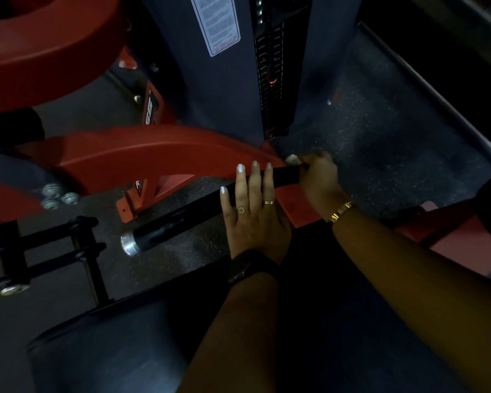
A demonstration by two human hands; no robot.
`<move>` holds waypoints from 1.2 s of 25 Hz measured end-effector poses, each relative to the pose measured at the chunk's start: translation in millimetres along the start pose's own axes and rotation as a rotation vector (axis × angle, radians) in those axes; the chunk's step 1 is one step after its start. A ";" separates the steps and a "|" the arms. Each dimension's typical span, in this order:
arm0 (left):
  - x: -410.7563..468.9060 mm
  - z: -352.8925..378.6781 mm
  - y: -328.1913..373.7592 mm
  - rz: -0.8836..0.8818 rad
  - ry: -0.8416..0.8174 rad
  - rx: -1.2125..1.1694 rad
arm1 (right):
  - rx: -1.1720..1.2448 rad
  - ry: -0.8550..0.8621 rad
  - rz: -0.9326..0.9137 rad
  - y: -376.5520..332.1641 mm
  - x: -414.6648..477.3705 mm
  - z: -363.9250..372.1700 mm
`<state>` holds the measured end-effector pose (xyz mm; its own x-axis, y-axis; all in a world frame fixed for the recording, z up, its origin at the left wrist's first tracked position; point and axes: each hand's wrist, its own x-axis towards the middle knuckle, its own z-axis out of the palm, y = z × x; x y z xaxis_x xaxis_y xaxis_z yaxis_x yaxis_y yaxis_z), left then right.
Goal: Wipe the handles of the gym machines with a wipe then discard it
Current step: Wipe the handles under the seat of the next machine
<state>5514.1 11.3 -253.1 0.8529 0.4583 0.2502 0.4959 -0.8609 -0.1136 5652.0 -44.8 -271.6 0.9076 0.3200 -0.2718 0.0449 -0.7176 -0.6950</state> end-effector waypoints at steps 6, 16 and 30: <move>1.8 -9.6 -2.7 0.013 -0.066 -0.035 | -0.094 0.118 -0.249 -3.2 -37.8 -7.8; -24.5 -45.5 -106.1 -0.222 -0.001 -0.330 | -0.045 -0.352 -0.556 -100.6 -78.3 -2.0; -47.7 -48.6 -149.8 -0.604 0.360 -1.064 | -0.355 -0.227 -0.717 -183.3 -128.7 74.5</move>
<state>5391.3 107.6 -201.2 0.3629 0.8957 0.2569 0.2708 -0.3652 0.8907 5495.9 91.6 -158.9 0.5040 0.8637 0.0027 0.7436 -0.4322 -0.5102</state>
